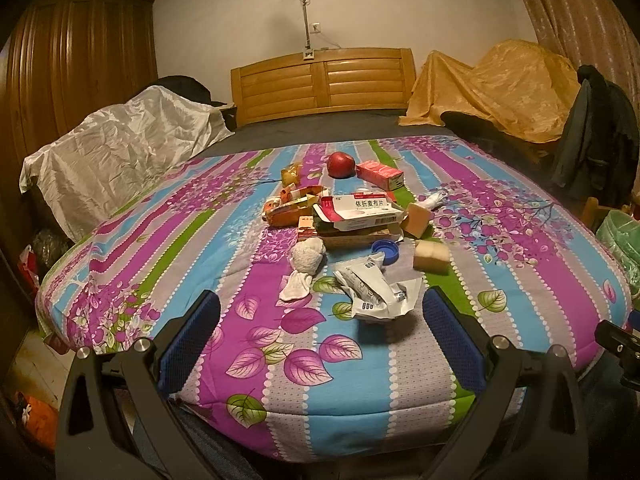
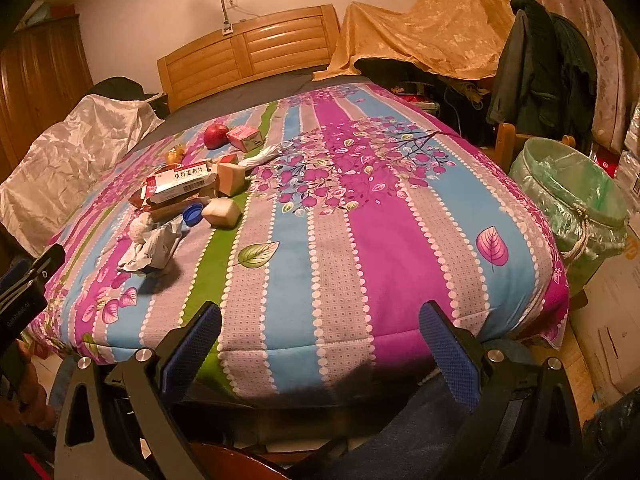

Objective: Collect trash

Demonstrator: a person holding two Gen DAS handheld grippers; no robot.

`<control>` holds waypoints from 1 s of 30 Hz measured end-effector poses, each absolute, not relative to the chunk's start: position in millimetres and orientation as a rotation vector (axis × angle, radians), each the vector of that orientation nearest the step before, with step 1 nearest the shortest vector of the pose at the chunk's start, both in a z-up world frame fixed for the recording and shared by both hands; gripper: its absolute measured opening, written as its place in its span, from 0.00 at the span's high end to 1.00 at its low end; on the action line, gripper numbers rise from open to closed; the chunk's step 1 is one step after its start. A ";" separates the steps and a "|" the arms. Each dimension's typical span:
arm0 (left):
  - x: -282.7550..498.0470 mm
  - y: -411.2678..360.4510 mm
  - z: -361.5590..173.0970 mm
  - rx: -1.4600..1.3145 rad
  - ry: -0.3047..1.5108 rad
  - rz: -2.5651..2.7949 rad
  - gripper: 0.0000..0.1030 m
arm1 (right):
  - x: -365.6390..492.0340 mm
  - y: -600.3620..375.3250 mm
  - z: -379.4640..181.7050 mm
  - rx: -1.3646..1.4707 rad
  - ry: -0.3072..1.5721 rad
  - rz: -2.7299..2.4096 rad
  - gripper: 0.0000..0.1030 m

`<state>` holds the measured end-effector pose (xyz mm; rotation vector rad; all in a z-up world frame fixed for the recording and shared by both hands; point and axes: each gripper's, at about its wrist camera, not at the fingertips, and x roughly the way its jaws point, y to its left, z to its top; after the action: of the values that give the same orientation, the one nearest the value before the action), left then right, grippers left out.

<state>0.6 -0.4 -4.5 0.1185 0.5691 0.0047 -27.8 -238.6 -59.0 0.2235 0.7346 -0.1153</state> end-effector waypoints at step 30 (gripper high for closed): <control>24.7 53.0 -39.8 0.078 0.748 0.074 0.05 | 11.6 -214.9 -71.8 0.152 0.781 0.014 0.04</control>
<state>24.7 53.0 -39.8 0.0777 0.7479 0.0736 11.6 -214.9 -71.8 0.1521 0.7808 0.0141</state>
